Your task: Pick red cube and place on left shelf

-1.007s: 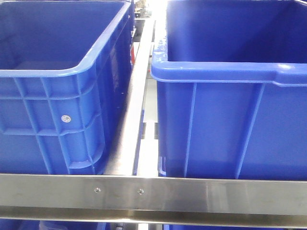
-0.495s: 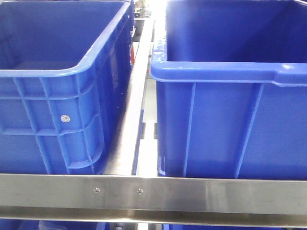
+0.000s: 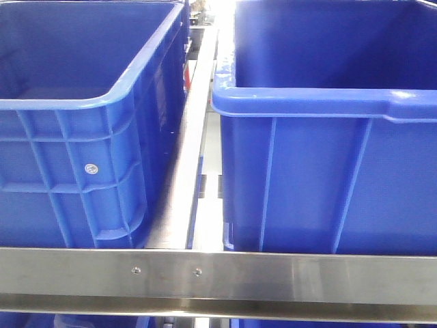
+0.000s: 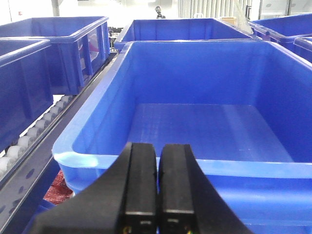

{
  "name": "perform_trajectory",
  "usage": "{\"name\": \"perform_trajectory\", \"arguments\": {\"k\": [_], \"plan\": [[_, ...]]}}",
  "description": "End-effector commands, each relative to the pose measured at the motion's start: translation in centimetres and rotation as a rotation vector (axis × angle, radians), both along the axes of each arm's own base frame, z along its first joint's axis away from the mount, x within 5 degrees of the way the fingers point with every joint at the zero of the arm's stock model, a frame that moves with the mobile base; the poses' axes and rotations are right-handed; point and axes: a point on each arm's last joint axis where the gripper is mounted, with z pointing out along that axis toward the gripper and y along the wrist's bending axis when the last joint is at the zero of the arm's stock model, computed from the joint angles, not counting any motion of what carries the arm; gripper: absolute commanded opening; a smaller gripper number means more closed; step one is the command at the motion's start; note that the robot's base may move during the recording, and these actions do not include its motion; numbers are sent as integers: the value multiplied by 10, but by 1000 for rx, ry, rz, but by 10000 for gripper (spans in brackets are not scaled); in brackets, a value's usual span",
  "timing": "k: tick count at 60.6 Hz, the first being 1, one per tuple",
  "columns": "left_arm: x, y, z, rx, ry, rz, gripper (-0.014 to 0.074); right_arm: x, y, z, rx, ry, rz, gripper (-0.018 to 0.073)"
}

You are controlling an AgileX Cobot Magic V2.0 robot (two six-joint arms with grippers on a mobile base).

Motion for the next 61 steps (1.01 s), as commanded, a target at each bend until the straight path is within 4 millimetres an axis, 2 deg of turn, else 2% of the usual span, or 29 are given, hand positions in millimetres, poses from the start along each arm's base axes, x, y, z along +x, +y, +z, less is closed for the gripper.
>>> {"name": "perform_trajectory", "arguments": {"k": [1,12,50,54,61], "plan": [[-1,0,0,-2,-77,-4,102,-17,-3,26,32,-205,6,58],[-1,0,0,-2,-77,-4,102,-28,-6,31,37,-226,5,58],[-1,0,0,-2,-77,-4,102,-28,-7,26,41,-170,1,58],[-1,0,0,-2,-77,-4,102,-33,-9,23,27,-111,-7,58],[-1,0,0,-2,-77,-4,102,-53,-24,14,15,-38,-61,58]]}}
